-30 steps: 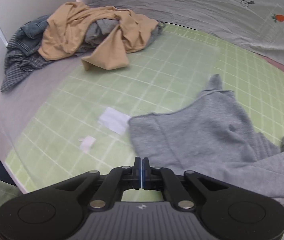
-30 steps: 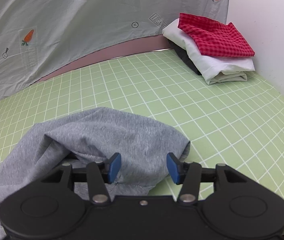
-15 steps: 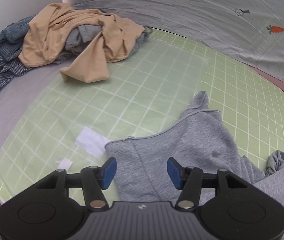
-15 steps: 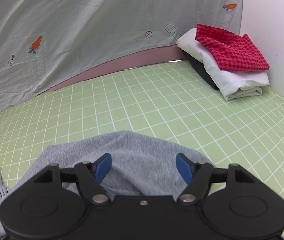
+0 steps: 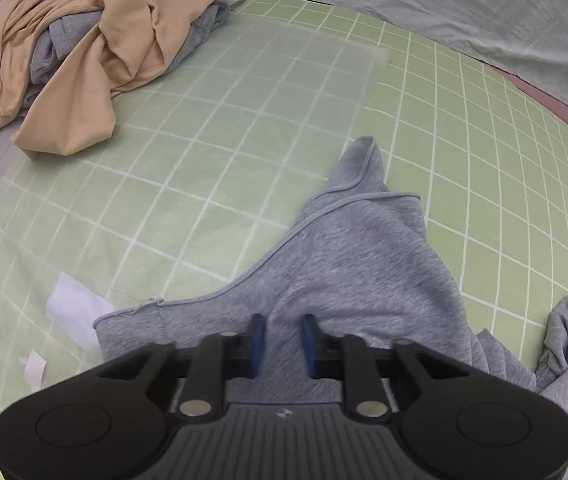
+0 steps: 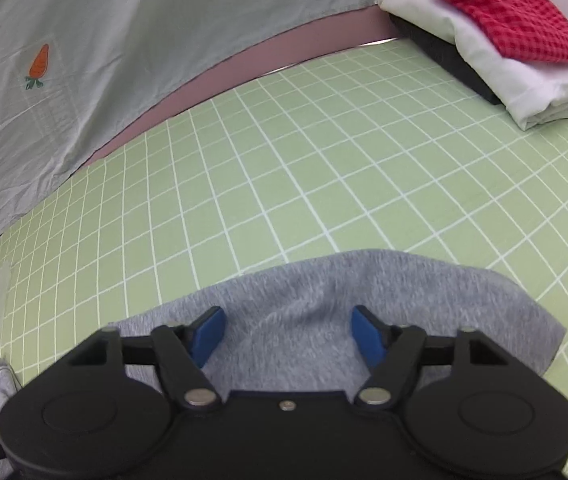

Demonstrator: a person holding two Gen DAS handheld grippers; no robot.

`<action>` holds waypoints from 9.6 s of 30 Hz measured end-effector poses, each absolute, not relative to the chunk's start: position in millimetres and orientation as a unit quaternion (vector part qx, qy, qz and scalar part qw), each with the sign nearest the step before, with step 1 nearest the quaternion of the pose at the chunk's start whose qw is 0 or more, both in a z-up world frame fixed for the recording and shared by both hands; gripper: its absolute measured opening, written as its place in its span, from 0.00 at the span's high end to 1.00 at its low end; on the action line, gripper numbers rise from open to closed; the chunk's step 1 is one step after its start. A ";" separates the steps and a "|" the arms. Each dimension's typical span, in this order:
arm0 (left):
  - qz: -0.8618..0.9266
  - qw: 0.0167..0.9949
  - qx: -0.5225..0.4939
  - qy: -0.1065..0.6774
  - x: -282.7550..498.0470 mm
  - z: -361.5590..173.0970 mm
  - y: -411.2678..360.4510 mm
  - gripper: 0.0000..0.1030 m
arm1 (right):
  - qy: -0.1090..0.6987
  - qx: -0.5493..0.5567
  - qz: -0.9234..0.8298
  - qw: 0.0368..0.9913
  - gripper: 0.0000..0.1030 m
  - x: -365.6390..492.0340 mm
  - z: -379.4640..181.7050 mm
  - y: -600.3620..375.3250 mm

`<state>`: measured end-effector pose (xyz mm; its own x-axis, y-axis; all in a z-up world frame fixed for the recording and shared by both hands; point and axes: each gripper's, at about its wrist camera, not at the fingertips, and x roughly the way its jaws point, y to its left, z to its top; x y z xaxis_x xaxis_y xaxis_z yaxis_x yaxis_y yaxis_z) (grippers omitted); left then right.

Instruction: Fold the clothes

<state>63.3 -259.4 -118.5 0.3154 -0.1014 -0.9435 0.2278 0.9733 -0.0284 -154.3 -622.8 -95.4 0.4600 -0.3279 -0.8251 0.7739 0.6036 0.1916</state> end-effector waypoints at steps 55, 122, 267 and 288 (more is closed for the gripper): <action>0.033 0.875 0.073 0.477 58.6 -76.3 -156.3 0.95 | 0.370 0.234 -0.403 0.804 0.49 -242.5 -68.6 -602.8; 0.078 0.842 -0.050 0.532 80.0 -113.3 -136.1 0.43 | 0.372 0.343 -0.392 0.768 0.46 -214.5 -109.4 -641.1; 0.136 0.815 -0.326 0.460 127.0 -118.0 -48.6 0.99 | 0.252 0.457 -0.561 0.642 0.86 -333.3 -120.5 -704.8; 0.180 0.832 -0.145 0.504 21.7 -110.8 79.3 0.96 | 0.284 0.323 -0.569 0.701 0.93 -382.5 -77.4 -686.6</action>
